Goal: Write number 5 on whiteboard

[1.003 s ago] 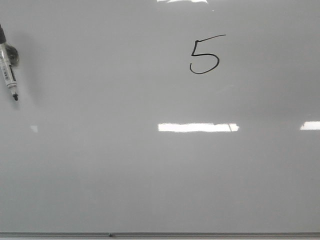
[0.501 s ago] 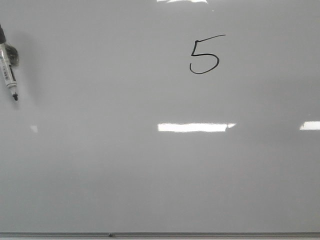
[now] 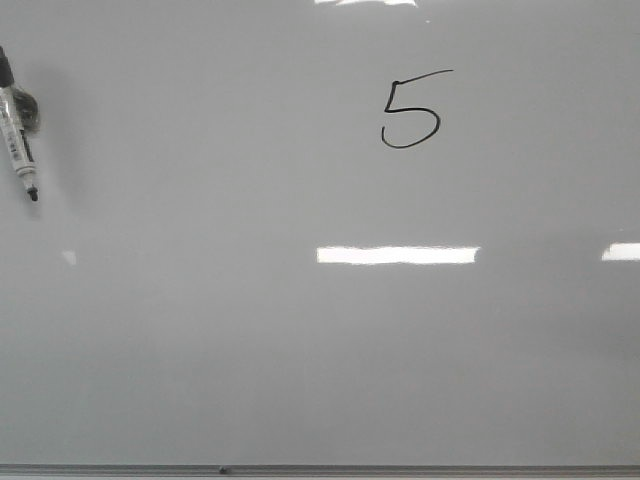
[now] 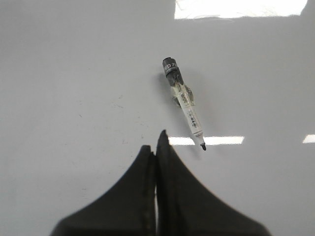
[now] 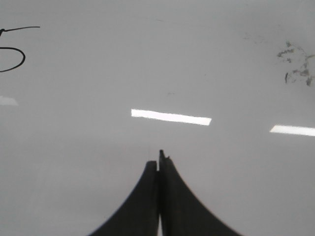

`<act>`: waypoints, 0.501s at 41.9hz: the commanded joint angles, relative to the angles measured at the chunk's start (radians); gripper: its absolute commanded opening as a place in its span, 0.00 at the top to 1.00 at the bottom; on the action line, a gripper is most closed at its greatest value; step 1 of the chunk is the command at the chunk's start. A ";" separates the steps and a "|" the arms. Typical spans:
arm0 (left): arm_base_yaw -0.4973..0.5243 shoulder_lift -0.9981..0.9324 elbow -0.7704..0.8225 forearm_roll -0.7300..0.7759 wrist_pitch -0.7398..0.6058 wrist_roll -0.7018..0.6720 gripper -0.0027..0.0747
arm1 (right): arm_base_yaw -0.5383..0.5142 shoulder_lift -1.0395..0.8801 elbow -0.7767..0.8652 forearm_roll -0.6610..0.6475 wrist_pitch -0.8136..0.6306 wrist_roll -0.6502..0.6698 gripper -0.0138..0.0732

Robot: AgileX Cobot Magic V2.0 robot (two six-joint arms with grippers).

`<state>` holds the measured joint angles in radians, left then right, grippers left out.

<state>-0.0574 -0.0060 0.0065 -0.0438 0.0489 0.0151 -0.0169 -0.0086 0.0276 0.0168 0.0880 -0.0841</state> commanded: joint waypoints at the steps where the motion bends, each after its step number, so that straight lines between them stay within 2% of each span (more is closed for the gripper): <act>1: -0.008 -0.014 0.005 -0.001 -0.082 0.000 0.99 | -0.007 -0.020 -0.016 0.008 -0.117 -0.003 0.92; 6: -0.008 -0.014 0.005 -0.001 -0.082 0.000 0.99 | -0.007 -0.020 -0.016 0.058 -0.123 -0.003 0.92; 21: -0.008 -0.014 0.005 -0.001 -0.082 0.000 0.99 | -0.007 -0.020 -0.016 0.060 -0.131 -0.003 0.92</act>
<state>-0.0574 -0.0060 0.0065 -0.0438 0.0489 0.0151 -0.0169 -0.0105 0.0276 0.0683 0.0512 -0.0841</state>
